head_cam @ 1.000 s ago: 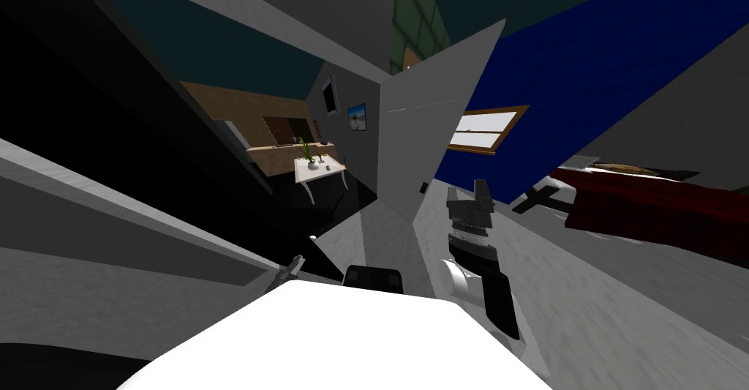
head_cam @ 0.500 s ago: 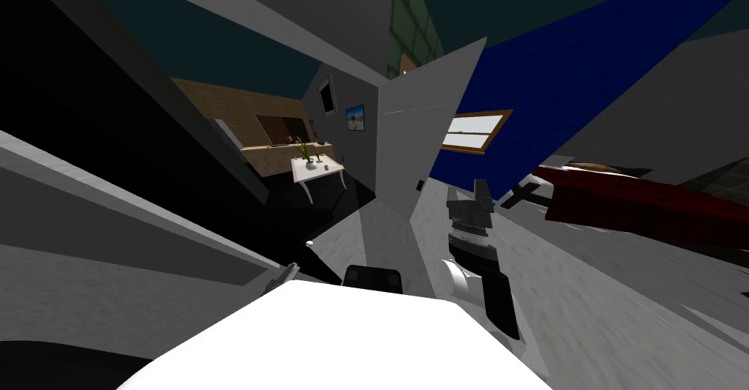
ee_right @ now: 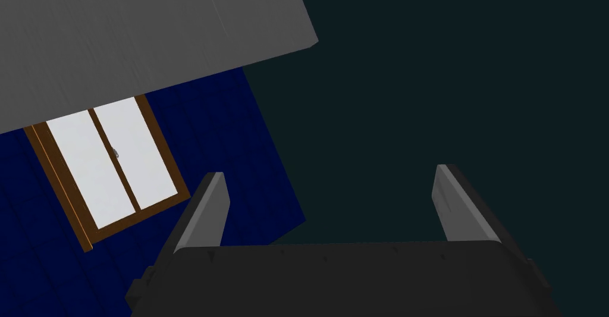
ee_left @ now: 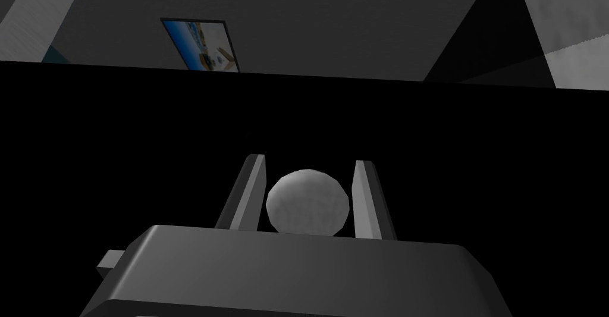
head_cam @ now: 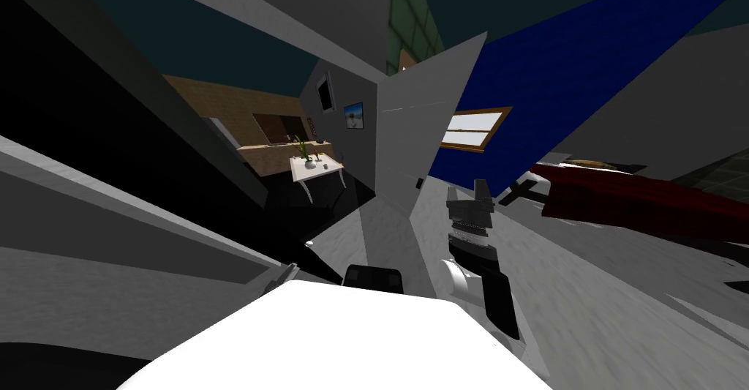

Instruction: Pull the door open

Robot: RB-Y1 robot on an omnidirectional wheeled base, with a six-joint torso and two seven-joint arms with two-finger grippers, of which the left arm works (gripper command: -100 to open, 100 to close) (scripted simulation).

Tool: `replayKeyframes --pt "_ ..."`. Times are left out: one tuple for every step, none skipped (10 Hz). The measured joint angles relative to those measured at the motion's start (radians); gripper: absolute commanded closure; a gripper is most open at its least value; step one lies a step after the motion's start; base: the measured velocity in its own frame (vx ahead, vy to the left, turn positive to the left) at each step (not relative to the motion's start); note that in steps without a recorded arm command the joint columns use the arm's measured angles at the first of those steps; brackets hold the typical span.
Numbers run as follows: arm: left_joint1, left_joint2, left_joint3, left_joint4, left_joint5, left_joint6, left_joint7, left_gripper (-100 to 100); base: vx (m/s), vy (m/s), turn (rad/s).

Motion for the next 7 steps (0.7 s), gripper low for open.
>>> replayKeyframes --pt "0.009 0.011 -0.009 -0.032 -0.006 0.013 -0.003 100 -0.177 0.02 0.011" --pt "0.008 0.011 -0.02 -0.03 -0.014 0.009 -0.008 100 -0.171 0.028 0.022" --pt "0.008 0.011 -0.033 -0.02 -0.024 -0.001 -0.012 -100 -0.189 0.031 0.209" --pt "0.009 0.005 -0.034 0.005 -0.022 -0.014 -0.015 -100 -0.209 0.046 0.221" --pt "0.026 0.002 -0.031 -0.008 -0.018 -0.018 -0.022 -100 -0.17 0.112 0.123" --pt "0.043 0.003 -0.028 -0.028 -0.015 -0.02 -0.026 -100 -0.121 0.163 0.044" --pt "0.035 -0.001 -0.028 -0.003 -0.014 -0.042 -0.027 -100 -0.052 0.075 -0.008"
